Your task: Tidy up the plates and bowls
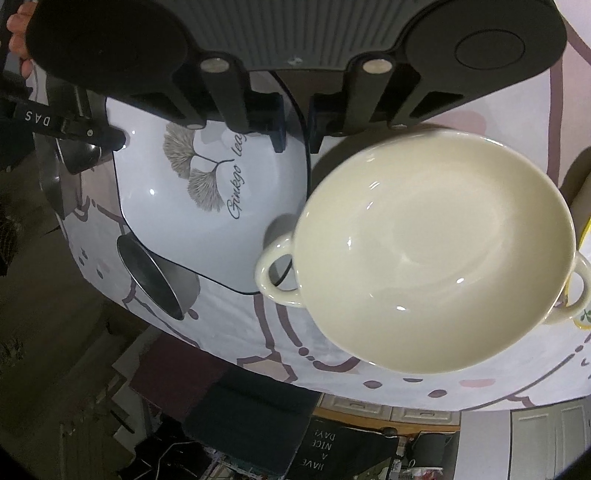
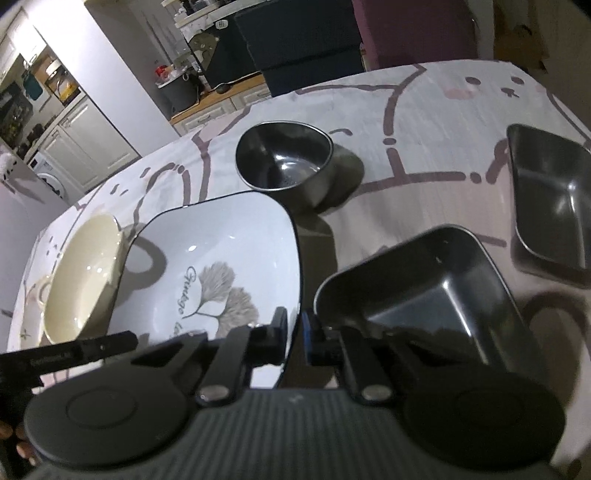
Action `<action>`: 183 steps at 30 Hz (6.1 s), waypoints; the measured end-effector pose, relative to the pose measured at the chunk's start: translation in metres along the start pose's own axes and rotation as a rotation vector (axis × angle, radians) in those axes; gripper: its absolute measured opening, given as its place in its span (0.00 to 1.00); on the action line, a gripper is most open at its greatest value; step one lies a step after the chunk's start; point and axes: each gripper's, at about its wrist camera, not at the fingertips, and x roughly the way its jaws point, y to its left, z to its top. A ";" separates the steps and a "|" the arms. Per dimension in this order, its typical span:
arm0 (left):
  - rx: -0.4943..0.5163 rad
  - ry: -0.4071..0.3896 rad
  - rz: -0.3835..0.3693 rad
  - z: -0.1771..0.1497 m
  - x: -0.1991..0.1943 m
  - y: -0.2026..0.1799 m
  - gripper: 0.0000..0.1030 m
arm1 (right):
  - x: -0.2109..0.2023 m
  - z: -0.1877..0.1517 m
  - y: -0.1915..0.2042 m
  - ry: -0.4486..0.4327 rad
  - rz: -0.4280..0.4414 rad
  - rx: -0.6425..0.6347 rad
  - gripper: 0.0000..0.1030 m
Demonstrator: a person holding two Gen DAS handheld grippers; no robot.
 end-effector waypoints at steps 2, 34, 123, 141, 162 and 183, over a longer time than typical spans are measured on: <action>0.000 -0.001 0.000 0.000 0.000 0.000 0.13 | 0.001 0.000 0.001 0.003 -0.006 -0.008 0.09; 0.037 0.064 0.054 -0.024 -0.019 0.003 0.13 | -0.010 -0.034 0.013 0.097 -0.021 -0.100 0.14; -0.119 0.066 0.227 -0.088 -0.110 0.120 0.18 | 0.005 -0.116 0.158 0.269 0.055 -0.382 0.19; -0.039 0.036 0.199 -0.098 -0.139 0.089 0.63 | -0.038 -0.123 0.157 0.198 0.080 -0.448 0.59; 0.036 -0.217 0.190 -0.089 -0.201 0.044 1.00 | -0.134 -0.106 0.127 -0.105 0.135 -0.440 1.00; 0.103 -0.369 0.246 -0.018 -0.167 0.014 1.00 | -0.106 -0.019 0.113 -0.322 0.116 -0.364 1.00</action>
